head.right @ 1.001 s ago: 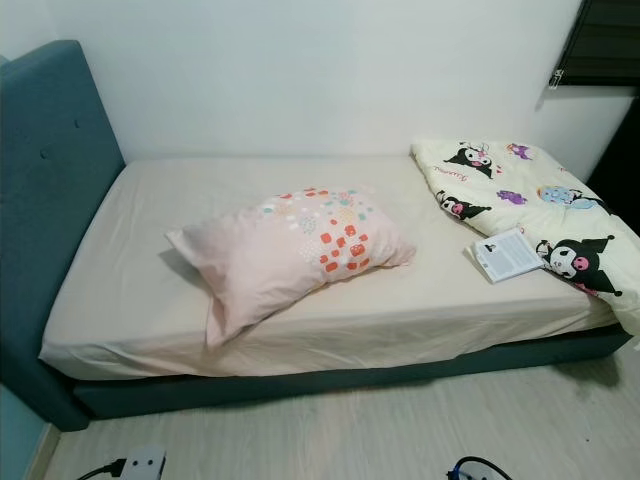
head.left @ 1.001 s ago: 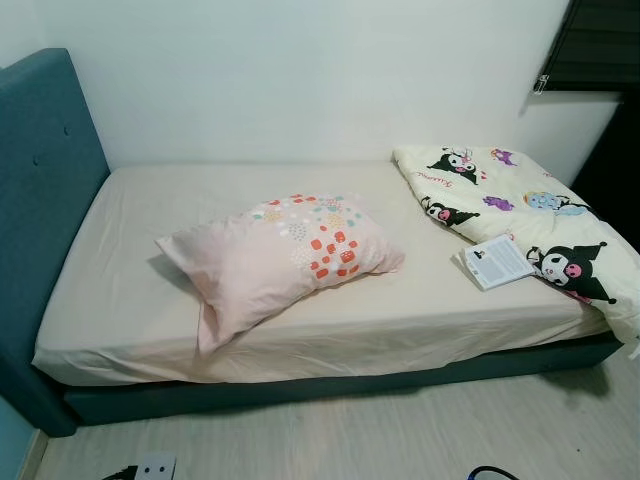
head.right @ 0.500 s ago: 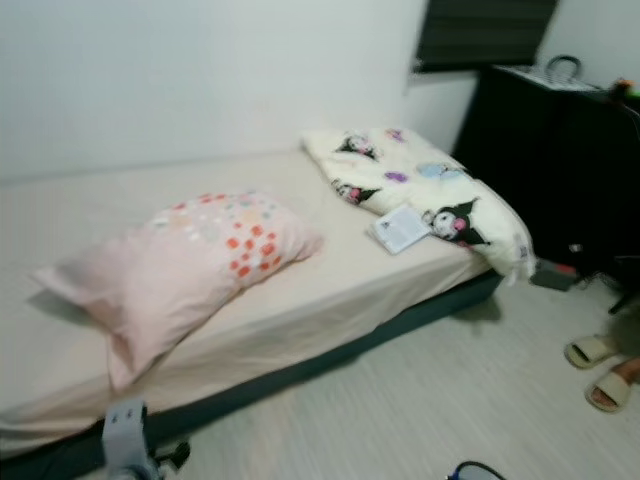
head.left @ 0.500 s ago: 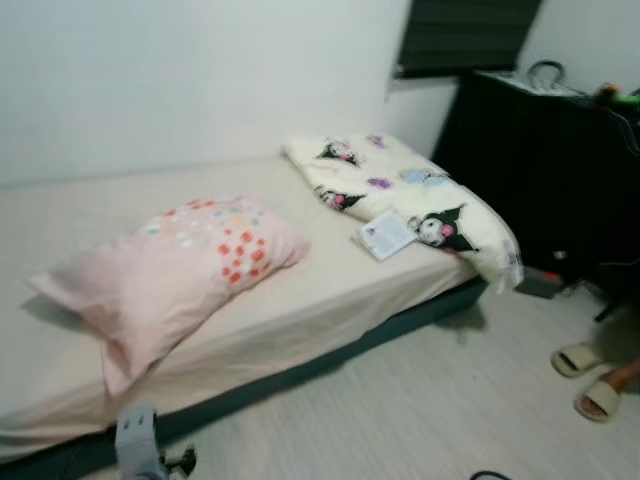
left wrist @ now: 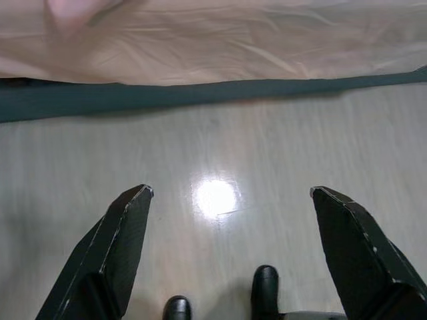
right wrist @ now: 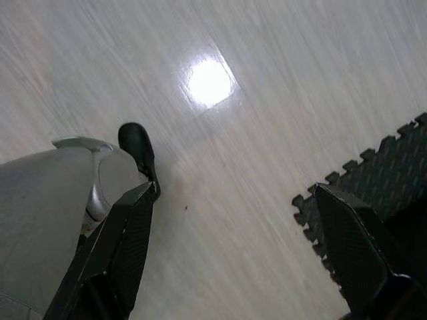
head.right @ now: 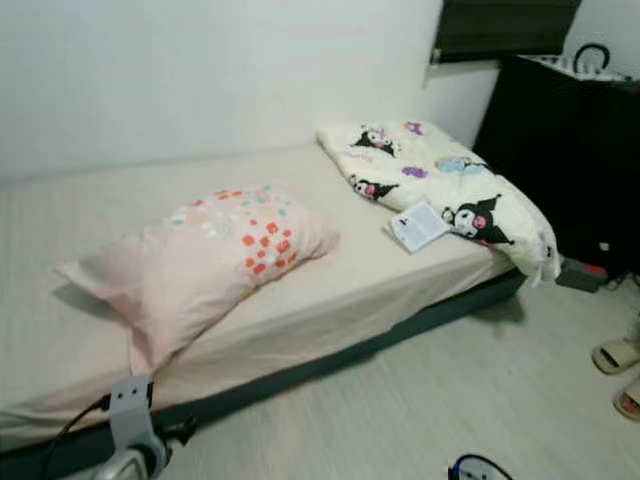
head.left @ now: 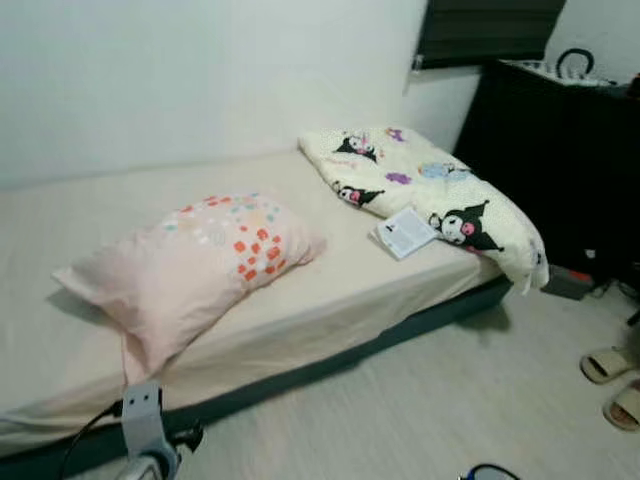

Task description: Clean up the room

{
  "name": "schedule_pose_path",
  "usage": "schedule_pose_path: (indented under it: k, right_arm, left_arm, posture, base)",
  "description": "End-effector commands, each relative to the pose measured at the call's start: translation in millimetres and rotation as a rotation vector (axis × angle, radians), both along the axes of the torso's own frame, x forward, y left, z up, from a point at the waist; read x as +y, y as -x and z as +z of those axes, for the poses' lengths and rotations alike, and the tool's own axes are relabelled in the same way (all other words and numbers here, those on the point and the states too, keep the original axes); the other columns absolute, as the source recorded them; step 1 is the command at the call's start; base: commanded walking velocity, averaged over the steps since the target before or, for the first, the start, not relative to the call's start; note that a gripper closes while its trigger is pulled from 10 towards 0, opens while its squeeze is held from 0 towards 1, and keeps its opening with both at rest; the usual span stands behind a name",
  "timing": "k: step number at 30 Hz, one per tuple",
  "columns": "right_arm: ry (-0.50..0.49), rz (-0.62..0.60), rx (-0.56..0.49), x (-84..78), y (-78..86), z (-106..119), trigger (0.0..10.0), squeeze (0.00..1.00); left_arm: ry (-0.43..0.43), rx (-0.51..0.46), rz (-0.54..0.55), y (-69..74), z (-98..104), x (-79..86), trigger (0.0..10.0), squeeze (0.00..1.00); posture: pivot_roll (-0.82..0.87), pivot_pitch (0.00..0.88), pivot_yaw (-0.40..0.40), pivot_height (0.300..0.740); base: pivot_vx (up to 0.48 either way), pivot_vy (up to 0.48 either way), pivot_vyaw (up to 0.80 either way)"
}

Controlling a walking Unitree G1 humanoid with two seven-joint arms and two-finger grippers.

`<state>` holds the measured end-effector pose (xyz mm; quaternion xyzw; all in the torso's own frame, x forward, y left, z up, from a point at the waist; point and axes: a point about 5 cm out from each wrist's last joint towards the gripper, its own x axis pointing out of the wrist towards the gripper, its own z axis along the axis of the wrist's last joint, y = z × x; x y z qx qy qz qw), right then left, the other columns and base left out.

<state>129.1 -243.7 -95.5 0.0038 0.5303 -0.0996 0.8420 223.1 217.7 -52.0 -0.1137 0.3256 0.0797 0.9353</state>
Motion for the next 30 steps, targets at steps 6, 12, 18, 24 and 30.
schedule_pose_path:
  k: [6, 12, 18, 24, 30]
  right_arm:
    - [-0.021, 0.029, -0.028, 0.5, -6.9, 3, 10.0, 0.00]
    - [-0.046, 0.015, -0.087, 0.5, -11.0, 5, 10.0, 0.00]
    - [-0.074, 0.074, -0.220, 3.1, -22.0, 12, 10.0, 0.00]
    - [-0.066, 0.143, -0.579, 8.5, -150.1, 91, 10.0, 0.00]
    - [-0.035, 0.061, -0.631, 1.0, -167.8, 109, 10.0, 0.00]
  left_arm:
    - [0.063, -0.094, -0.024, -19.4, 12, -13.1, 10.0, 0.00]
    - [0.093, -0.170, 0.007, -34.5, 25, -12.4, 10.0, 0.00]
    - [0.133, -0.309, 0.021, -59.0, 50, -8.5, 10.0, 0.00]
    - [0.163, -0.394, -0.024, -76.3, 68, -9.9, 10.0, 0.00]
    - [0.265, -0.389, -0.096, -78.2, 68, -24.0, 10.0, 0.00]
  posture:
    - [-0.03, 0.000, -0.070, 0.720]
    - [-0.03, 0.000, -0.074, 0.720]
    - [-0.05, 0.000, -0.061, 0.720]
    - [-0.06, 0.000, -0.056, 0.720]
    - [-0.06, 0.000, -0.055, 0.720]
  base:
    - [0.443, 0.000, 0.09]
    - [0.449, 0.000, 0.78]
    - [0.449, 0.000, 0.77]
    - [0.446, 0.000, 0.37]
    - [0.269, 0.000, 0.00]
